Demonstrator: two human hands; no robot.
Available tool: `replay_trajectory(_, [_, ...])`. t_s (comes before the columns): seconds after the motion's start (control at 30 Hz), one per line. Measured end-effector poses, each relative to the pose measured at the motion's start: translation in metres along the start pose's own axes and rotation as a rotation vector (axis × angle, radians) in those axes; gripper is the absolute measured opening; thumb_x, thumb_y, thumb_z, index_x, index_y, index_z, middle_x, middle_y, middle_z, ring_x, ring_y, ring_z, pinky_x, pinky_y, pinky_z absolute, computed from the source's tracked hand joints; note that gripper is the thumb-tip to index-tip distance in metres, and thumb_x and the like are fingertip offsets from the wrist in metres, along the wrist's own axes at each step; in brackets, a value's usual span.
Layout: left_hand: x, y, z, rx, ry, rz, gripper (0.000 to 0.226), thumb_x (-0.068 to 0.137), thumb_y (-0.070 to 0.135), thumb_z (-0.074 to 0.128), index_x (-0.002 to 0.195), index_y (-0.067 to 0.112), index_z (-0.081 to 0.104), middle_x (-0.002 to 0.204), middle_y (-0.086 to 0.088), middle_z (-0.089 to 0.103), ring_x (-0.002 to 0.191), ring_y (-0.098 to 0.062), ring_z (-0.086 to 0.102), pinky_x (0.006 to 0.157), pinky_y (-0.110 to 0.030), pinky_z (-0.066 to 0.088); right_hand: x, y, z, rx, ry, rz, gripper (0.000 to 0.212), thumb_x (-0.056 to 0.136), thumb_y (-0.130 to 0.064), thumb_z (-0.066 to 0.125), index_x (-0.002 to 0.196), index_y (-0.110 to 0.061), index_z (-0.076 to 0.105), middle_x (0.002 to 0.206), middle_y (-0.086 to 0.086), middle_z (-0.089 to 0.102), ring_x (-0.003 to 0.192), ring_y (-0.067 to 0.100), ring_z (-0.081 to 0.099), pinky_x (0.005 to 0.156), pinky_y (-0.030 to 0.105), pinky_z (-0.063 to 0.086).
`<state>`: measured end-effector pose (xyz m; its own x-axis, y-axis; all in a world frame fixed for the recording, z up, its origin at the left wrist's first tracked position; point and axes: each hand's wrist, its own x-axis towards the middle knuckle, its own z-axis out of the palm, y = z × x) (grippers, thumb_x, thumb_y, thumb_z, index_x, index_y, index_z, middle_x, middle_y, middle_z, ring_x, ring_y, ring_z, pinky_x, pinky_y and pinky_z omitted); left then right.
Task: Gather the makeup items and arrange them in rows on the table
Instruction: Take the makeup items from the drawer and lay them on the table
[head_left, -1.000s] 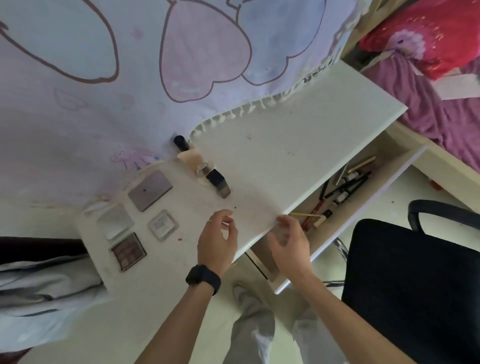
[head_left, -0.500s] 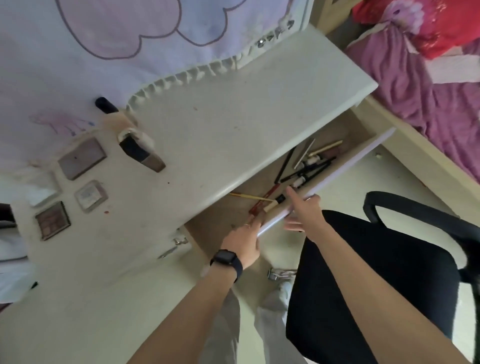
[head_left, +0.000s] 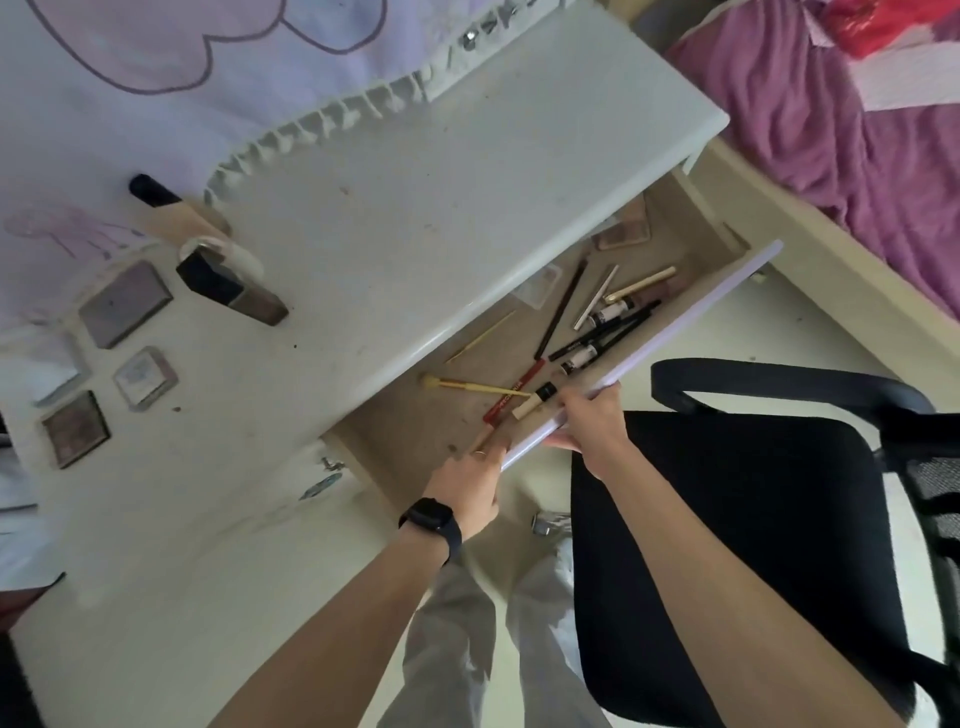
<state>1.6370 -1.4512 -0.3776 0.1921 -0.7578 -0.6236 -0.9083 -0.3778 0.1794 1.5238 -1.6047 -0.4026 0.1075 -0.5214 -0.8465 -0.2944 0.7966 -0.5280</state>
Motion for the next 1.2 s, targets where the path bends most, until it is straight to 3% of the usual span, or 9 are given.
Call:
replay_trajectory(0.2, [0.001, -0.002, 0.002, -0.014, 0.021, 0.018, 0.057, 0.094, 0.014, 0.050, 0.147, 0.020, 0.028, 0.109, -0.010, 0.066, 0.087, -0.037, 0.066, 0.069, -0.044, 0.056, -0.001, 0.000, 0.001, -0.025, -0.006, -0.023, 0.038, 0.087, -0.018, 0.062, 0.115, -0.023, 0.038, 0.101, 0.012, 0.063, 0.083, 0.032, 0.076, 0.062, 0.045, 0.064])
replay_trajectory(0.33, [0.004, -0.004, -0.003, -0.088, -0.002, 0.002, 0.053, 0.097, 0.020, 0.050, 0.146, 0.021, 0.031, 0.110, -0.010, 0.063, 0.092, -0.035, 0.063, 0.073, -0.043, 0.053, -0.007, -0.003, -0.002, -0.126, -0.005, -0.027, 0.031, 0.088, -0.027, 0.066, 0.102, -0.026, 0.038, 0.100, 0.013, 0.067, 0.072, 0.030, 0.077, 0.060, 0.042, 0.064])
replay_trajectory(0.47, [0.006, -0.007, -0.011, -0.144, -0.034, -0.016, 0.054, 0.098, 0.041, 0.050, 0.146, 0.025, 0.033, 0.114, -0.006, 0.063, 0.096, -0.029, 0.063, 0.076, -0.040, 0.054, -0.014, -0.008, -0.008, -0.245, -0.022, -0.054, 0.046, 0.089, -0.038, 0.070, 0.117, -0.019, 0.039, 0.105, 0.010, 0.066, 0.077, 0.023, 0.075, 0.060, 0.038, 0.064])
replay_trajectory(0.57, [0.009, -0.007, -0.021, -0.263, 0.015, -0.054, 0.066, 0.088, 0.073, 0.040, 0.141, 0.032, 0.043, 0.122, 0.004, 0.061, 0.105, -0.020, 0.063, 0.075, -0.030, 0.049, -0.023, -0.011, -0.017, -0.332, -0.017, -0.105, 0.066, 0.088, -0.055, 0.069, 0.131, -0.014, 0.039, 0.106, 0.006, 0.065, 0.085, 0.021, 0.074, 0.076, 0.043, 0.064])
replay_trajectory(0.67, [0.028, -0.003, -0.039, -0.418, 0.217, -0.066, 0.049, 0.093, 0.064, 0.040, 0.131, 0.036, 0.051, 0.123, 0.007, 0.058, 0.110, -0.014, 0.058, 0.076, -0.023, 0.045, -0.032, -0.008, -0.030, -0.502, 0.078, -0.251, 0.084, 0.091, -0.056, 0.063, 0.154, -0.019, 0.022, 0.141, 0.006, 0.053, 0.112, 0.022, 0.062, 0.088, 0.038, 0.052])
replay_trajectory(0.77, [0.070, 0.011, -0.054, -0.337, 0.277, 0.008, 0.045, 0.102, 0.044, 0.040, 0.143, 0.025, 0.043, 0.146, -0.007, 0.045, 0.133, -0.026, 0.043, 0.099, -0.036, 0.044, -0.033, -0.009, -0.044, -0.504, 0.204, -0.418, 0.079, 0.094, -0.046, 0.064, 0.156, -0.022, 0.022, 0.153, 0.003, 0.035, 0.113, 0.012, 0.056, 0.085, 0.030, 0.043])
replay_trajectory(0.9, [0.129, 0.035, -0.062, -0.146, 0.235, 0.013, 0.056, 0.102, 0.039, 0.040, 0.153, 0.026, 0.024, 0.165, -0.008, 0.011, 0.149, -0.035, 0.016, 0.117, -0.050, 0.028, -0.015, -0.023, -0.052, -0.600, 0.366, -0.652, 0.076, 0.094, -0.026, 0.065, 0.156, -0.009, 0.025, 0.157, 0.014, 0.027, 0.141, 0.032, 0.035, 0.110, 0.038, 0.039])
replay_trajectory(1.07, [0.175, 0.042, -0.062, 0.083, 0.273, -0.001, 0.071, 0.099, 0.051, 0.037, 0.159, 0.025, 0.009, 0.165, -0.015, -0.014, 0.151, -0.037, -0.012, 0.121, -0.056, -0.002, 0.009, -0.042, -0.053, -0.912, 0.496, -0.840, 0.067, 0.089, -0.025, 0.055, 0.151, -0.007, 0.037, 0.163, 0.025, 0.014, 0.151, 0.042, 0.013, 0.122, 0.055, 0.022])
replay_trajectory(1.2, [0.175, 0.043, -0.055, 0.192, 0.255, -0.023, 0.072, 0.098, 0.054, 0.037, 0.158, 0.025, 0.010, 0.165, -0.017, -0.008, 0.152, -0.038, -0.004, 0.121, -0.059, 0.007, 0.028, -0.054, -0.052, -1.173, 0.413, -0.796, 0.053, 0.091, -0.036, 0.053, 0.141, -0.015, 0.053, 0.164, 0.014, 0.026, 0.156, 0.032, 0.000, 0.124, 0.056, -0.004])
